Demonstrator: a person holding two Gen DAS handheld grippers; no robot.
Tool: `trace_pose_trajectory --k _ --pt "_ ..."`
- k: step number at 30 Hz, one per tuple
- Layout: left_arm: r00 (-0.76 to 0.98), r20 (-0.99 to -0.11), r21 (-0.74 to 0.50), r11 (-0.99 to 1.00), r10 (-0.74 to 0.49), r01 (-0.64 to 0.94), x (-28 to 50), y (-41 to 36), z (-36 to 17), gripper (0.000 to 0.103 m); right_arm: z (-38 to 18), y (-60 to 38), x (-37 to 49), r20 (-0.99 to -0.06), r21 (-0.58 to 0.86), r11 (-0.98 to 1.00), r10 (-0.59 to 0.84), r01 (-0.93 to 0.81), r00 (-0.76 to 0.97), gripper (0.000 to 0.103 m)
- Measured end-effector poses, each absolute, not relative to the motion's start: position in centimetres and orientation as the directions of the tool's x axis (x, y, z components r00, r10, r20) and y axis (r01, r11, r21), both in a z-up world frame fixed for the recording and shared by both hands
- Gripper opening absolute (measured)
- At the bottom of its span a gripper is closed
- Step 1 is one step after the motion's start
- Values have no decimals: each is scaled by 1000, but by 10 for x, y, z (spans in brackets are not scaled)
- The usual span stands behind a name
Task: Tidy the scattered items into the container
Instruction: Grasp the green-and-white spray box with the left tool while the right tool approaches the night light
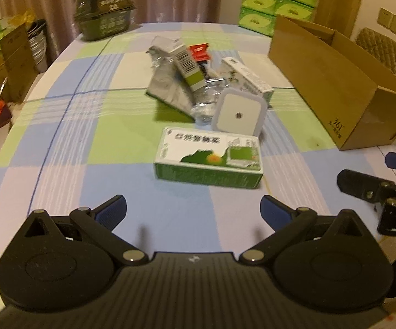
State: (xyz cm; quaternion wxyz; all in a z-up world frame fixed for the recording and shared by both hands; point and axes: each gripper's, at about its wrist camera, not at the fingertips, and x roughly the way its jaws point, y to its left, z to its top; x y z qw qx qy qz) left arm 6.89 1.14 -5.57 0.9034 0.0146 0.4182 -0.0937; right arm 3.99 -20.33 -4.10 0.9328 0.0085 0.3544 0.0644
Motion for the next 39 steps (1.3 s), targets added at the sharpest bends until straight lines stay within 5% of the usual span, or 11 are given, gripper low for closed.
trace_pose_trajectory --k 16,29,39 --pt "589 -757 -131 949 -282 286 107 -4 -79 102 -60 -212 53 -694 87 989 146 -120 705 101" --pt "573 -797 -44 964 -192 261 136 31 -84 102 -84 -171 80 -719 -8 910 283 -415 635 101" --pt "577 -793 -63 968 -195 241 152 53 -87 102 -100 -127 92 -716 -42 662 502 -748 484 101"
